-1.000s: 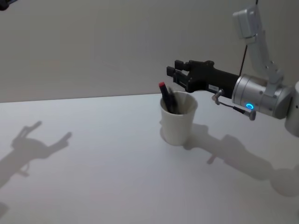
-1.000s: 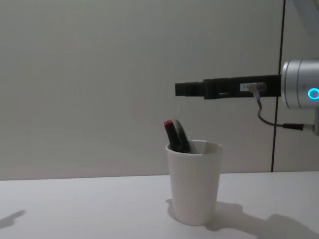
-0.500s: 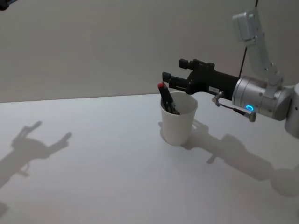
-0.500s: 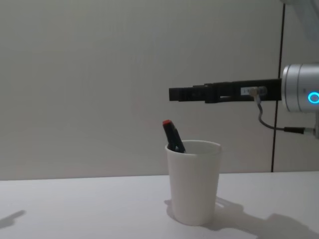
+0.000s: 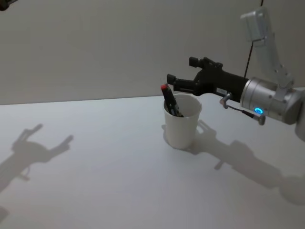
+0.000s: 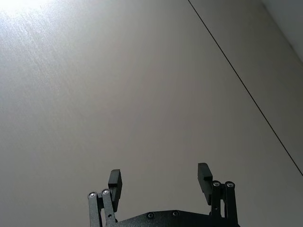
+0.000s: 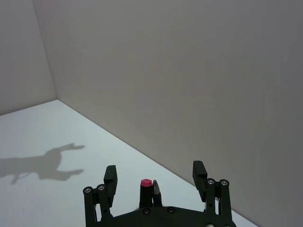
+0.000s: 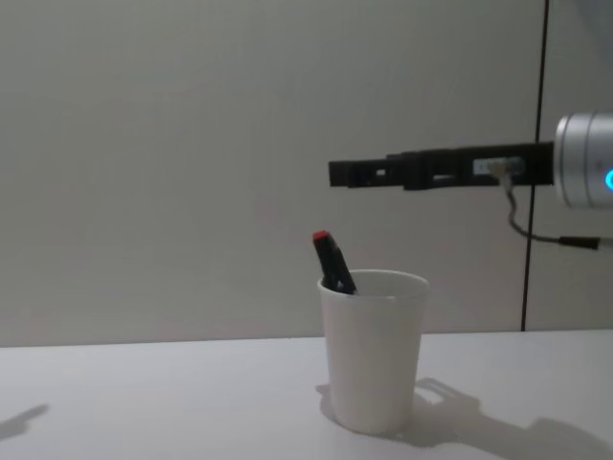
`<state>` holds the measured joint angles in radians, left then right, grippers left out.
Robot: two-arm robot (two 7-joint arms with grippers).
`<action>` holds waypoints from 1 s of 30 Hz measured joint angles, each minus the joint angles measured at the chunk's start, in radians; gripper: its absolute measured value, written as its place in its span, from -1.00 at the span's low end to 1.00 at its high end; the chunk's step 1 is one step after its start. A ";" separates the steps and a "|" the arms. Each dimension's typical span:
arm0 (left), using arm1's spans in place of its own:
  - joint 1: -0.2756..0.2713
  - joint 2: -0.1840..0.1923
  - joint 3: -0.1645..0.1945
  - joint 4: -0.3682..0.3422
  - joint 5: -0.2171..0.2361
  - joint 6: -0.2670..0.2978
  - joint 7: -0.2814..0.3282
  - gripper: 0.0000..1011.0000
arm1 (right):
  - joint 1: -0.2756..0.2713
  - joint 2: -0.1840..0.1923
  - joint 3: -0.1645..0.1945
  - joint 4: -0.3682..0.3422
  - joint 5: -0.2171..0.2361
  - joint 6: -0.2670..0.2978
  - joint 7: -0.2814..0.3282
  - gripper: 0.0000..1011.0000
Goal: Place the pen into the pen holder.
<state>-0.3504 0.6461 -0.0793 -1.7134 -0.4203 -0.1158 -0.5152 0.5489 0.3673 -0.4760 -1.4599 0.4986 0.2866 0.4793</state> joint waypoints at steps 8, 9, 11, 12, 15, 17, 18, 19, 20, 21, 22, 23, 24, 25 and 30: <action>0.000 0.000 0.000 0.000 0.000 0.000 0.000 0.98 | -0.063 0.070 0.024 -0.148 0.022 0.010 -0.106 0.98; 0.000 0.000 0.000 0.000 0.000 0.000 0.000 0.98 | -0.080 0.088 0.031 -0.184 0.030 0.010 -0.130 0.98; 0.000 0.000 0.000 0.000 0.000 0.000 0.000 0.98 | -0.095 0.105 0.037 -0.215 0.035 0.010 -0.155 0.98; 0.000 0.000 0.000 0.000 0.000 0.000 0.000 0.98 | -0.105 0.117 0.041 -0.236 0.040 0.010 -0.173 0.98; 0.000 0.000 0.000 0.000 0.000 0.000 0.000 0.98 | -0.137 0.153 0.055 -0.298 0.056 0.006 -0.232 0.98; 0.000 0.000 0.000 0.000 0.000 0.000 0.000 0.98 | -0.165 0.185 0.068 -0.350 0.068 0.000 -0.276 0.98; 0.000 0.000 0.000 0.000 0.000 0.000 0.000 0.98 | -0.174 0.196 0.072 -0.365 0.074 -0.004 -0.296 0.98; 0.000 0.000 0.000 0.000 0.000 0.000 0.000 0.98 | -0.182 0.206 0.077 -0.380 0.079 -0.006 -0.311 0.98; 0.000 0.000 0.000 0.000 0.000 0.000 0.000 0.98 | -0.203 0.230 0.087 -0.415 0.087 -0.012 -0.342 0.98; 0.000 0.000 0.000 0.000 0.000 0.000 0.000 0.98 | -0.212 0.241 0.091 -0.430 0.092 -0.015 -0.358 0.98; 0.000 0.000 0.000 0.000 0.000 0.000 0.000 0.98 | -0.231 0.263 0.101 -0.460 0.101 -0.022 -0.389 0.98; 0.000 0.000 0.000 0.000 0.000 0.000 0.000 0.98 | -0.243 0.278 0.108 -0.479 0.108 -0.028 -0.410 0.98; 0.000 0.000 0.000 0.000 0.000 0.000 0.000 0.98 | -0.253 0.290 0.114 -0.494 0.115 -0.032 -0.426 0.98; 0.000 0.000 0.000 0.000 0.000 0.000 0.000 0.98 | -0.276 0.314 0.125 -0.522 0.126 -0.043 -0.462 0.98; 0.000 0.000 0.000 0.000 0.000 0.000 0.000 0.98 | -0.327 0.382 0.158 -0.598 0.157 -0.072 -0.544 0.98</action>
<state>-0.3504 0.6461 -0.0792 -1.7134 -0.4202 -0.1158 -0.5152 0.2218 0.7489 -0.3178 -2.0584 0.6557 0.2149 -0.0651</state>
